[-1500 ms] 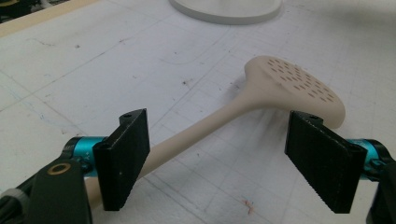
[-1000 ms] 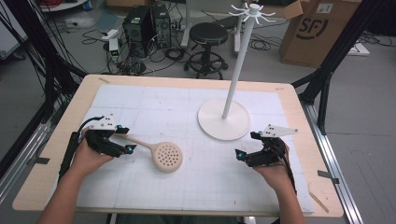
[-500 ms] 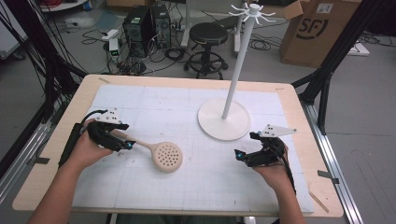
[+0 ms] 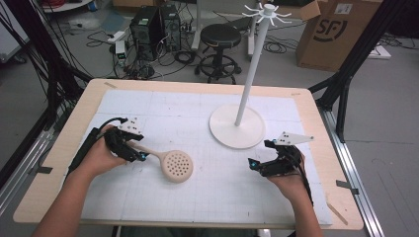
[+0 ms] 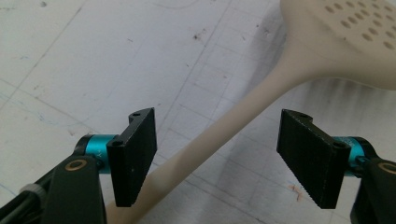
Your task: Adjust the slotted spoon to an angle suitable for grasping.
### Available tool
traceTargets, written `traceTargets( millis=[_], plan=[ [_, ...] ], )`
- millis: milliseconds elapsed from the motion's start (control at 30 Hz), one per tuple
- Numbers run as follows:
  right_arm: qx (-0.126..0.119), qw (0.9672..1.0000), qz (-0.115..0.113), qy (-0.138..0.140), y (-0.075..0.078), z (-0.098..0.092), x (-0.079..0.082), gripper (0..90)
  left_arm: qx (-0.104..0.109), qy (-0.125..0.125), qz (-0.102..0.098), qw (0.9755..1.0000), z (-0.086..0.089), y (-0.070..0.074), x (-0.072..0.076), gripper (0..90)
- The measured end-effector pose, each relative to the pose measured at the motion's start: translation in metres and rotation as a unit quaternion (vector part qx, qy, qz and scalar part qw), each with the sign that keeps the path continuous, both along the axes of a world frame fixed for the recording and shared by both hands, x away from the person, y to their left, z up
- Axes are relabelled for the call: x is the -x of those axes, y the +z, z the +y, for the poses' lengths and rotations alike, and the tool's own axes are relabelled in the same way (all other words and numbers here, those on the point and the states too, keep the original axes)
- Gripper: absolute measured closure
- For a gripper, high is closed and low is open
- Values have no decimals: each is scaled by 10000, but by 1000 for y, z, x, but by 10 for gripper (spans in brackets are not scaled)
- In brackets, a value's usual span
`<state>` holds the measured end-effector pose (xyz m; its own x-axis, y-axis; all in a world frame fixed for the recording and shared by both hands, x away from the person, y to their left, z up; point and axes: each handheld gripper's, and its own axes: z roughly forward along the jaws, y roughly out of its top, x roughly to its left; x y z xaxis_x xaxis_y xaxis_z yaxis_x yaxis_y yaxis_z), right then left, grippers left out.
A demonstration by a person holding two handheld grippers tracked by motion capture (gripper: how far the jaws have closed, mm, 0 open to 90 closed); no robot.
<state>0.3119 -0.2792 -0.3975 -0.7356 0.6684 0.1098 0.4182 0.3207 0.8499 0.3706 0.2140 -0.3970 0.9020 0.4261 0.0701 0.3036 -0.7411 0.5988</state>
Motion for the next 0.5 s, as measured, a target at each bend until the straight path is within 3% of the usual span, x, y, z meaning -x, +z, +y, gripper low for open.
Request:
traceTargets(
  millis=[200,233,300,500],
  plan=[
    [39,10000,26,8,-1,1,0,8,-55,-217,51,9997,-9,-4,2,310],
    [66,10000,34,19,-2,2,0,8,-196,-291,37,9994,-13,-6,3,316],
    [59,10000,24,22,-2,2,-1,8,-275,-309,27,9991,-15,-7,2,328],
    [85,9999,72,15,-2,3,0,8,-391,-471,73,9981,-21,-6,-2,394]
  ],
)
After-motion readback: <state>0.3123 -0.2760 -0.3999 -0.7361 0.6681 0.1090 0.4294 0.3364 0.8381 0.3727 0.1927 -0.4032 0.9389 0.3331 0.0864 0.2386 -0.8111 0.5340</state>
